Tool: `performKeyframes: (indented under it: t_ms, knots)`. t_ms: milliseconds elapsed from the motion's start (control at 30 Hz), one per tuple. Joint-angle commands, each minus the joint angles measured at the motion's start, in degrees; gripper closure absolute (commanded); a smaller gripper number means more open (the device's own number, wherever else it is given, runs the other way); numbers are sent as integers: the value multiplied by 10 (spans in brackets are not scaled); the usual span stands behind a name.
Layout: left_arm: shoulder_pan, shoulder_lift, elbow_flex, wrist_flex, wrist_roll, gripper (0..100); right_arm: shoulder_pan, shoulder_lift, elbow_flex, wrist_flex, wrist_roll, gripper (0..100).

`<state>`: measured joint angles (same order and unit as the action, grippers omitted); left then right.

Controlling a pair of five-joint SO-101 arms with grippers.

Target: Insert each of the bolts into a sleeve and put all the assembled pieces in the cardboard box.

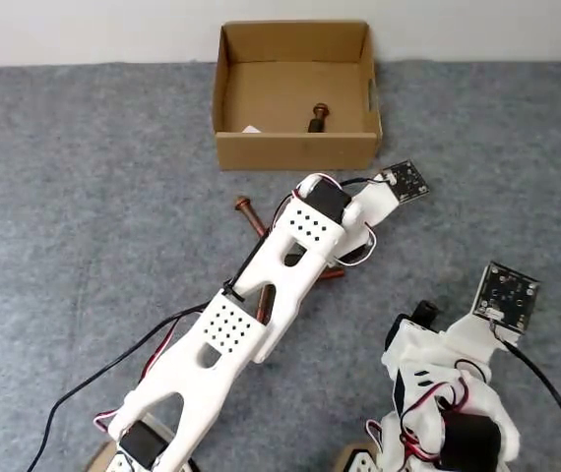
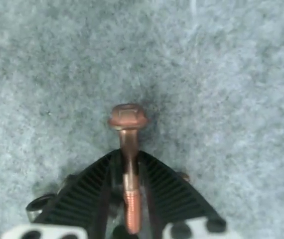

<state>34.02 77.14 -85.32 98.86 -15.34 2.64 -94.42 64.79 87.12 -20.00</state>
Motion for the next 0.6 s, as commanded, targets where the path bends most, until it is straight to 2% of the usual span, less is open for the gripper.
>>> performKeyframes:
  t_ms: [0, 167, 433, 567]
  knots:
    - [6, -63, 2, 18, 0, 996, 2, -2, -4, -12, -4, 991]
    - [6, -146, 69, 18, 12, 996, 2, -2, -4, -12, -5, 991]
    - [11, -320, 274, 18, 160, 996, 2, -2, -6, -11, -5, 991]
    - [8, -436, 346, 17, 185, 996, 2, -2, -9, -10, -5, 991]
